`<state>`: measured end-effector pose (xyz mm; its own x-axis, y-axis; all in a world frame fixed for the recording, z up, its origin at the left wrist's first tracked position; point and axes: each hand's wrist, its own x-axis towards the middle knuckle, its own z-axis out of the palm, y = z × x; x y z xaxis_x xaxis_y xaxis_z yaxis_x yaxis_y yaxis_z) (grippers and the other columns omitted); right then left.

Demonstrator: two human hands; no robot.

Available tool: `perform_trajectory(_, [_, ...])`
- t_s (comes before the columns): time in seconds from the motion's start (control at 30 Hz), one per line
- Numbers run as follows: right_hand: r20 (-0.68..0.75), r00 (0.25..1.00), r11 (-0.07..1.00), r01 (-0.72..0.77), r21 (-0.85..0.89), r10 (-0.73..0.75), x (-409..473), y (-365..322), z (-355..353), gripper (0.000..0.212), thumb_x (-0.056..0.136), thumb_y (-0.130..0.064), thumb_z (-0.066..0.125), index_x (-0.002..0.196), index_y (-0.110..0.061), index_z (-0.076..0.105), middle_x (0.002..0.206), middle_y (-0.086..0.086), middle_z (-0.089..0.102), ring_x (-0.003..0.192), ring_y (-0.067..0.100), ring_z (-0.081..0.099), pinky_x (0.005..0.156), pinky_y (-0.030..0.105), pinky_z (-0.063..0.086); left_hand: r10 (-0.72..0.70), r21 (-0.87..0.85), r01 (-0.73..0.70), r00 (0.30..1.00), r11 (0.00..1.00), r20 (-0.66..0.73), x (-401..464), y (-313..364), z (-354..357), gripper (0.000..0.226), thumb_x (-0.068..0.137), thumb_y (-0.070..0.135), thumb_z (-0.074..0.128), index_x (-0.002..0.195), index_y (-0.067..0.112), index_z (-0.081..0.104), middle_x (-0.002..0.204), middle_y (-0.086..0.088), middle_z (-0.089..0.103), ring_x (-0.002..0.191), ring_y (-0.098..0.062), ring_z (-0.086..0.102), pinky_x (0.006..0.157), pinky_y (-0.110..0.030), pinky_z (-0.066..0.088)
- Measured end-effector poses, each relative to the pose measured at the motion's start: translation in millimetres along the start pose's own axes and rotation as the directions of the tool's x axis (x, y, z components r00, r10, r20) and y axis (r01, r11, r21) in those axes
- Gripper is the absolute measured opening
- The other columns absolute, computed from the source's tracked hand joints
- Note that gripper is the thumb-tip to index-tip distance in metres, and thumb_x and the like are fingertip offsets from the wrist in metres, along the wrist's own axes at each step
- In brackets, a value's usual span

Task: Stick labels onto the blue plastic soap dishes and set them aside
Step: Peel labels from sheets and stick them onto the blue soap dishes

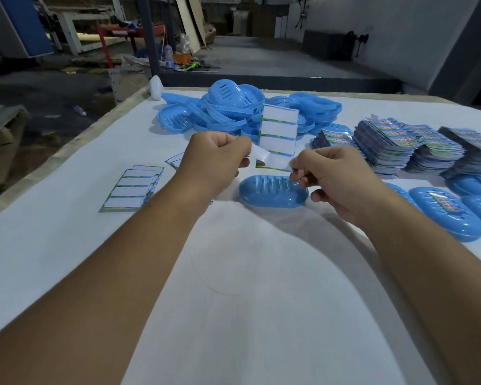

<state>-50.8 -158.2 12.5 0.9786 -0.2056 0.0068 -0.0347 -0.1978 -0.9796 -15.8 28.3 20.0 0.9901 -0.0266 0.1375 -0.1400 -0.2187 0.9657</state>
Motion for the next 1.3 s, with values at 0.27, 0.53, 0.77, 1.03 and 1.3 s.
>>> perform_trajectory(0.27, [-0.052, 0.998, 1.0, -0.031, -0.001, 0.031, 2, 0, -2, 0.017, 0.083, -0.021, 0.065, 0.07, -0.015, 0.074, 0.065, 0.001, 0.068, 0.052, 0.01, 0.055, 0.042, 0.016, 0.039, -0.095, -0.169, 0.085, 0.994, 0.982, -0.054, 7, 1, -4, 0.016, 0.083, 0.026, 0.058, 0.072, 0.016, 0.063, 0.061, 0.009, 0.07, 0.077, -0.011, 0.076, 0.077, -0.035, 0.062])
perform_trajectory(0.53, [-0.047, 0.998, 0.999, -0.048, 0.005, 0.048, 1, -1, -2, 0.017, 0.083, -0.021, 0.063, 0.07, -0.015, 0.072, 0.064, 0.0, 0.066, 0.052, 0.008, 0.054, 0.041, 0.018, 0.038, -0.152, -0.324, 0.117, 0.985, 0.939, -0.083, 12, 1, -7, 0.012, 0.085, 0.024, 0.055, 0.081, 0.015, 0.06, 0.059, 0.007, 0.07, 0.076, -0.012, 0.076, 0.067, -0.032, 0.06])
perform_trajectory(0.77, [0.027, 0.999, 0.999, -0.044, -0.008, 0.044, -3, -5, -2, 0.02, 0.086, -0.019, 0.063, 0.068, -0.015, 0.069, 0.063, 0.0, 0.063, 0.051, 0.01, 0.05, 0.04, 0.018, 0.036, -0.209, -0.398, 0.121, 0.96, 0.909, -0.187, 16, 8, -17, 0.012, 0.088, 0.025, 0.053, 0.085, 0.017, 0.062, 0.072, 0.005, 0.076, 0.068, -0.008, 0.073, 0.067, -0.03, 0.057])
perform_trajectory(1.03, [0.288, 0.957, 1.0, -0.003, -0.019, 0.008, -13, -12, 43, 0.023, 0.088, -0.009, 0.067, 0.066, -0.007, 0.069, 0.058, 0.003, 0.061, 0.04, 0.01, 0.047, 0.034, 0.018, 0.034, -0.033, -0.329, -0.03, 0.983, 0.944, -0.183, 9, 14, -15, 0.01, 0.087, 0.025, 0.063, 0.085, 0.02, 0.071, 0.072, 0.009, 0.072, 0.064, -0.007, 0.061, 0.061, -0.027, 0.046])
perform_trajectory(1.3, [0.331, 0.943, 0.985, 0.041, -0.168, 0.017, -9, -4, 62, 0.027, 0.088, -0.014, 0.069, 0.068, 0.003, 0.07, 0.062, 0.011, 0.068, 0.047, 0.023, 0.051, 0.04, 0.021, 0.04, 0.18, 0.037, -0.176, 0.961, 0.984, -0.211, 9, 6, -13, 0.013, 0.088, 0.032, 0.072, 0.078, 0.026, 0.069, 0.066, 0.016, 0.067, 0.057, 0.005, 0.057, 0.052, -0.011, 0.043])
